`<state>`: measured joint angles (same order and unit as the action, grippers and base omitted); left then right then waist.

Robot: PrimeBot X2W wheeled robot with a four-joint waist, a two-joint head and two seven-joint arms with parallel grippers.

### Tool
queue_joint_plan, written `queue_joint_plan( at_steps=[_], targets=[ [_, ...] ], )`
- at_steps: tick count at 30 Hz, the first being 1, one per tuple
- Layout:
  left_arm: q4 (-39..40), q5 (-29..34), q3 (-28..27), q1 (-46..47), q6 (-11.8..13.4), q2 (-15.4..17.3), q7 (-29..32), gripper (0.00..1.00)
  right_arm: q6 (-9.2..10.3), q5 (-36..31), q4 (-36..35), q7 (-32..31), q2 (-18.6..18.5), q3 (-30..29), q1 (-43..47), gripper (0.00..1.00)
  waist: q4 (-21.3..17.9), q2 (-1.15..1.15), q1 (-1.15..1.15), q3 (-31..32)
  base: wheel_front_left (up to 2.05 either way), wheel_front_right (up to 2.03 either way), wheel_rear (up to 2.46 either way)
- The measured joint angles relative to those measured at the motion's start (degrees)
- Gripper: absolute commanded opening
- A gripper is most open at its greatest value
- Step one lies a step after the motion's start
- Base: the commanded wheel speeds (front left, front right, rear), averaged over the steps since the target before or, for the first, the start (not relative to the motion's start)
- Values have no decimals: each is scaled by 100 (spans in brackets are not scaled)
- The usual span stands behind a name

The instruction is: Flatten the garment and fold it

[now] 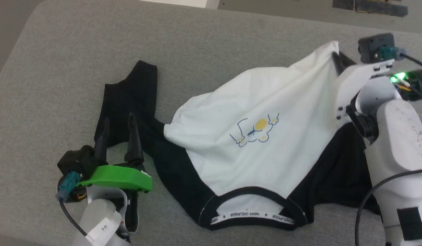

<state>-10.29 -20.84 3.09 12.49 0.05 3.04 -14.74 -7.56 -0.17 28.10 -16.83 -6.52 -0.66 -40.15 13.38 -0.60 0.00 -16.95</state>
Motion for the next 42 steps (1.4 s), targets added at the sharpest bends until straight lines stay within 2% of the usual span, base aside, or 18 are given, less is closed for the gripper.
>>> queue_joint_plan(
  at_steps=[1, 5, 8, 10, 17, 20, 24, 27, 34, 35, 36, 37, 40, 42],
  targets=[
    [-5, -20, 10, 3, 0, 0, 0, 100, 0, 4, 98, 67, -1, -2, -98, 98, 20, 0, 0, -13, 0, 0, 0],
    [-47, -65, 30, -2, 2, -1, 0, 100, 0, 88, 212, 365, 23, -101, -140, 100, 50, 0, 0, 41, 0, 0, 0],
    [-42, -73, -7, -33, 11, -1, 0, 100, 0, 267, -19, 422, 35, -226, 139, 100, 37, 0, 0, 158, 0, 0, 0],
    [-20, -59, -64, -113, 23, -1, 0, 100, -1, 339, -396, 505, 54, -370, 570, 100, 10, 0, 0, 261, 0, 0, 0],
    [158, 169, -260, -497, 25, 0, 0, 100, 0, 343, -2443, 598, 299, -1333, 2751, 100, -226, 0, 0, 658, 0, 0, 0],
    [182, 181, -267, -548, 16, -1, 0, 100, 0, 485, -2865, 380, 352, -1672, 3453, 100, -366, 0, 0, 767, 0, 0, 0],
    [187, 185, -258, -562, 0, -1, 0, 100, 0, 1094, -2718, -112, 349, -1914, 4005, 100, -529, 0, 0, 876, 0, 0, 0],
    [176, 185, -230, -574, 0, -2, 0, 100, 0, 1404, -2447, -447, 358, -1880, 4072, 100, -605, 0, -1, 919, 0, 0, 0],
    [132, 171, -152, -569, -2, -2, 0, 100, 0, 1391, -1987, -1557, 357, -1633, 3877, 100, -570, 0, 0, 813, 0, 0, 0],
    [119, 170, -144, -566, -4, -2, 0, 100, 0, 1352, -1974, -1731, 353, -1599, 3815, 50, -556, 0, -1, 789, 0, 0, 0],
    [104, 170, -140, -564, -4, -1, 0, 100, 0, 1288, -1986, -1875, 335, -1561, 3758, 33, -540, 0, -1, 768, 0, 0, 0],
    [98, 168, -123, -562, -4, -2, 0, 100, 1, 1244, -1997, -1972, 328, -1552, 3714, 1, -526, 0, -1, 751, 0, 0, 0],
    [86, 163, -73, -544, -7, -3, 0, 100, 0, 932, -2109, -2116, 293, -1612, 3566, 0, -469, 0, 0, 693, 0, 0, 0],
    [83, 162, -58, -528, -16, -2, 0, 100, -2, 576, -2147, -1994, 129, -1790, 3383, 0, -432, 0, 0, 640, 0, 0, 0]
  ],
)
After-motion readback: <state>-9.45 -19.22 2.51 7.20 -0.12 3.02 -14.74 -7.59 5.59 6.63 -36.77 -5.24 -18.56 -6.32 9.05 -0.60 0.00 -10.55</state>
